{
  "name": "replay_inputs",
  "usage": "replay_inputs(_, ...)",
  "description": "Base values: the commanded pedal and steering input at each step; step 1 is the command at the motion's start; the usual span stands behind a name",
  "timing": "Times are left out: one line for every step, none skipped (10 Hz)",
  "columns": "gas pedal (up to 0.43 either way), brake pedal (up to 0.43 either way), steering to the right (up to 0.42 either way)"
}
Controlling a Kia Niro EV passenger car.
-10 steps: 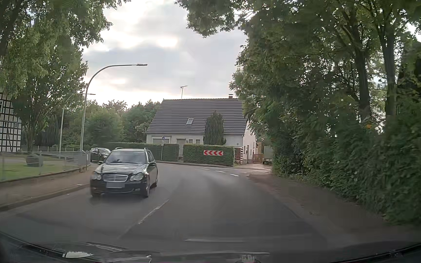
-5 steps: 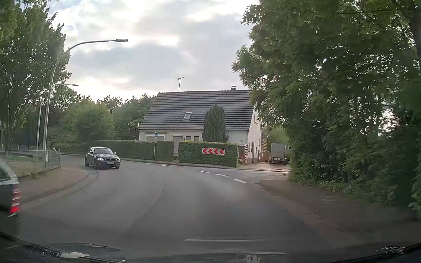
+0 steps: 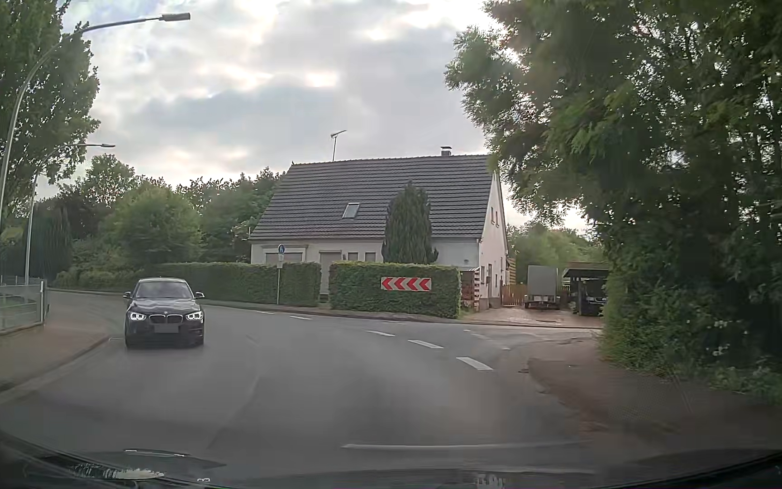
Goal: Follow the waypoints while adhering to traffic rules and regulations
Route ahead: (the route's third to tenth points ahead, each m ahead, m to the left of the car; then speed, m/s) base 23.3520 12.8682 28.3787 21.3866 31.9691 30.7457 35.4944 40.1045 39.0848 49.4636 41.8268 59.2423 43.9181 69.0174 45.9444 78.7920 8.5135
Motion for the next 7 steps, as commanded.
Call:
replay_inputs(0.118,0.000,-0.060)
replay_inputs(0.118,0.000,-0.066)
replay_inputs(0.130,0.000,-0.076)
replay_inputs(0.130,0.000,-0.085)
replay_inputs(0.130,0.000,-0.092)
replay_inputs(0.130,0.000,-0.103)
replay_inputs(0.130,0.000,-0.115)
